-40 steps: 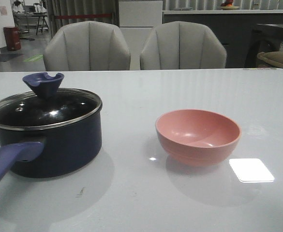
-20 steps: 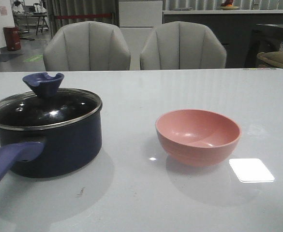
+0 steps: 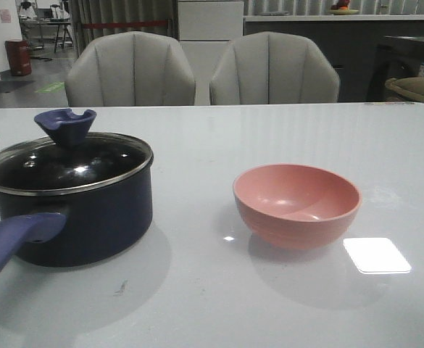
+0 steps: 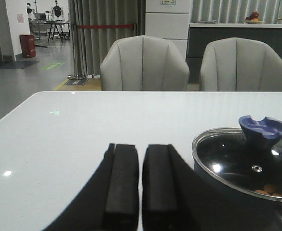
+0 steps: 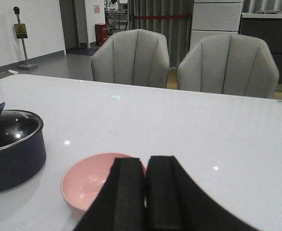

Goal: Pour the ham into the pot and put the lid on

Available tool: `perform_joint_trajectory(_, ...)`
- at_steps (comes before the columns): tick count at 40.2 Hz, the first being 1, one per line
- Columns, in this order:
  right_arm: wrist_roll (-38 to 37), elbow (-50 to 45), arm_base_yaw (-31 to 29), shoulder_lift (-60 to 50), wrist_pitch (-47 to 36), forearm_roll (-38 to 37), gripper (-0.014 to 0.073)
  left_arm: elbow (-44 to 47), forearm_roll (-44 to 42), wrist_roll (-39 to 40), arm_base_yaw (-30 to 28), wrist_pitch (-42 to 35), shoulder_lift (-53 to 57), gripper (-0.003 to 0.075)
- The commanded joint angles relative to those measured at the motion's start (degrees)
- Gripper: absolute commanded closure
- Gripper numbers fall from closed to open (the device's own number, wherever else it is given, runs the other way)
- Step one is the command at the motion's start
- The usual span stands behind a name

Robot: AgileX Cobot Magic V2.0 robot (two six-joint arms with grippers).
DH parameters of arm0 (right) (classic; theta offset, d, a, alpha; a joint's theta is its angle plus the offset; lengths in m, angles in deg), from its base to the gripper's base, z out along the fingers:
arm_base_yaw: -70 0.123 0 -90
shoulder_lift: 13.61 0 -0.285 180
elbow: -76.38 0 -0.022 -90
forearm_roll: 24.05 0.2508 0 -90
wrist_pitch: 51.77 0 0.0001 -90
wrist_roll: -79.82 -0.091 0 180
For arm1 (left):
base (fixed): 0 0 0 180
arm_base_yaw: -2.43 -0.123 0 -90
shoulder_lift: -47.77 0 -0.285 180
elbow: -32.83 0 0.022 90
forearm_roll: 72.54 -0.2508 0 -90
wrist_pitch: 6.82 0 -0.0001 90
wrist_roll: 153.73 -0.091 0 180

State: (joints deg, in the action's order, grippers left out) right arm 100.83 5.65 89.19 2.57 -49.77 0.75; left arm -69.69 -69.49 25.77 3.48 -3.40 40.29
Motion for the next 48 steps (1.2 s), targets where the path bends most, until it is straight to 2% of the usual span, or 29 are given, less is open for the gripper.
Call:
perform_joint_trajectory(1, 0.55, 1.61, -0.05, 0.47, -4.83, 0.21, 0.0443, 1.18, 0.09, 0.49, -0.03, -4.71, 1.04, 0.0599)
perform_joint_trajectory(17, 0.77, 0.87, -0.2, 0.47, -6.06, -0.34, 0.0443, 1.18, 0.09, 0.49, -0.03, -4.71, 1.04, 0.0599)
perform_joint_trajectory(24, -2.62, -1.05, -4.0, 0.19, -8.21, -11.82, 0.0443, 1.18, 0.09, 0.49, -0.03, -4.71, 1.04, 0.0599)
perform_joint_trajectory(32, -16.46, -2.99, -15.77, -4.71, -4.54, -24.46, 0.0443, 1.18, 0.09, 0.49, -0.03, -4.71, 1.04, 0.06)
perform_joint_trajectory(35, -20.03, -4.13, -18.0, -7.1, -3.6, -26.93, 0.0443, 1.18, 0.09, 0.49, -0.03, -4.71, 1.04, 0.0599)
perform_joint_trajectory(39, -21.5, -6.08, -18.33, -10.32, -3.02, -29.66, 0.0443, 1.18, 0.09, 0.49, -0.03, -4.71, 1.04, 0.0599)
perform_joint_trajectory(48, -21.96, -7.72, -16.5, -10.16, -2.52, -30.45, 0.0443, 1.18, 0.09, 0.49, -0.03, -4.71, 1.04, 0.0599)
